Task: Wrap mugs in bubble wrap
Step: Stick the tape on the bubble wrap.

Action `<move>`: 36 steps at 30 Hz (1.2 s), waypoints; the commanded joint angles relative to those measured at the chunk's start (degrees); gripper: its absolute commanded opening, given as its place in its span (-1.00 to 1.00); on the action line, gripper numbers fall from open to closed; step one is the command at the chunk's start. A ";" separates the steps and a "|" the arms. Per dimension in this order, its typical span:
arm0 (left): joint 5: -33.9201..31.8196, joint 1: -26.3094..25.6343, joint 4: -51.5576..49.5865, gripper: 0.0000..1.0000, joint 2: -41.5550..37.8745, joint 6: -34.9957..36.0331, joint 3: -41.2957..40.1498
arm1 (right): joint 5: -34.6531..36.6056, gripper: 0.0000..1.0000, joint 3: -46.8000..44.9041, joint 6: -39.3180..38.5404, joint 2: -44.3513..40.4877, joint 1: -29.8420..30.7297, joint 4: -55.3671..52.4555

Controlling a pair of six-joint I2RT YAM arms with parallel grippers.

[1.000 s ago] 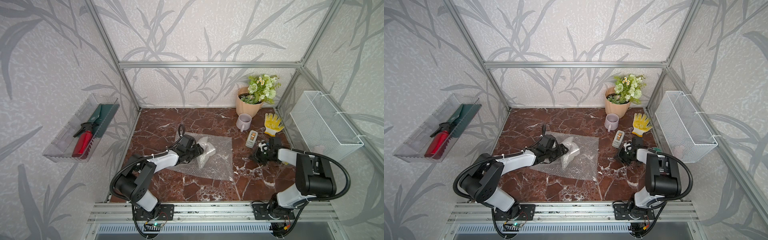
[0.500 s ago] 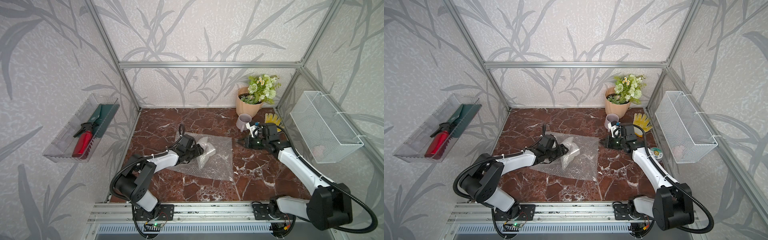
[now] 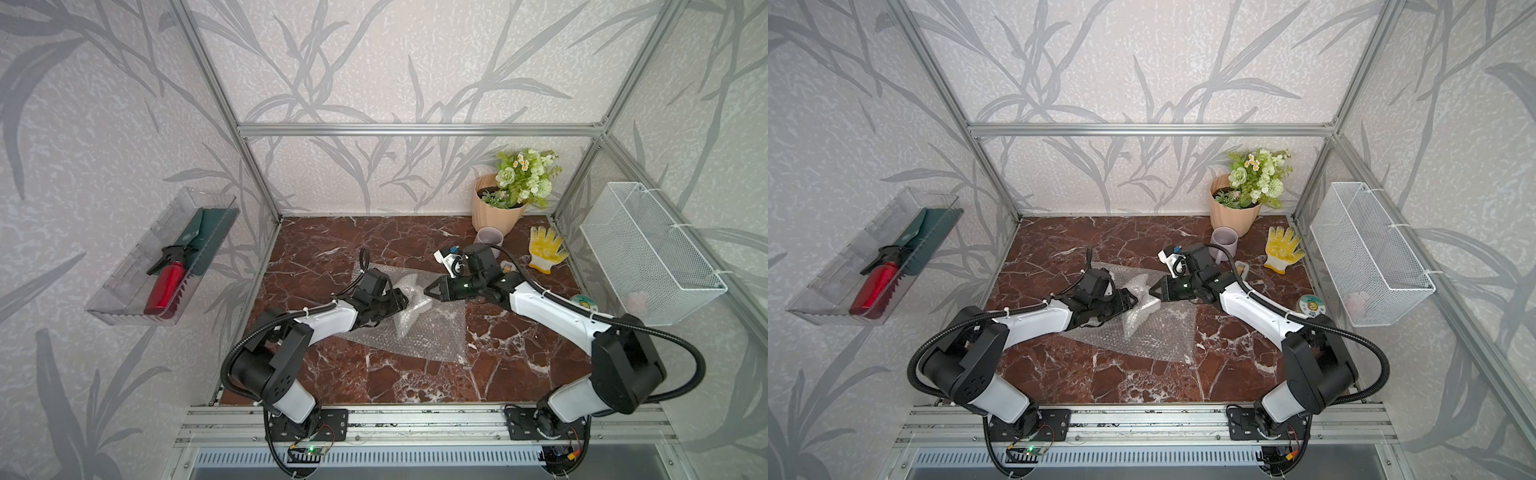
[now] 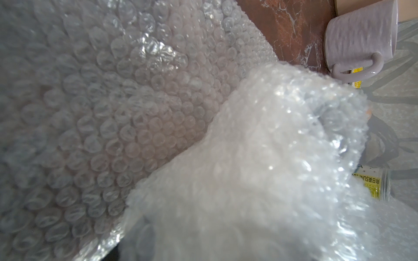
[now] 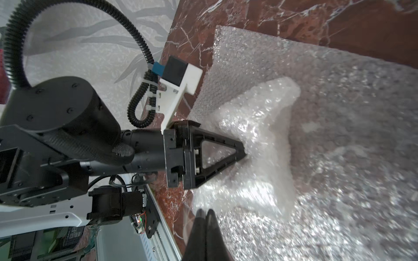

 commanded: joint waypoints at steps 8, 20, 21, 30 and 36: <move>0.24 -0.21 -5.99 0.40 2.87 2.54 -1.17 | -1.63 -1.00 4.03 4.52 10.00 0.93 7.30; 0.10 -0.15 -5.84 0.39 3.15 2.68 -1.36 | -5.47 -1.00 0.86 7.00 11.14 1.36 11.60; 0.09 -0.19 -5.87 0.39 3.02 2.62 -1.40 | -5.66 -1.00 0.68 8.27 11.14 1.39 11.51; 0.02 -0.27 -6.03 0.39 2.80 2.68 -1.55 | -3.89 -1.00 0.51 5.20 11.10 1.38 4.78; 0.00 -0.15 -6.03 0.39 2.71 2.68 -1.50 | -4.31 -1.00 1.86 5.08 13.15 1.73 3.59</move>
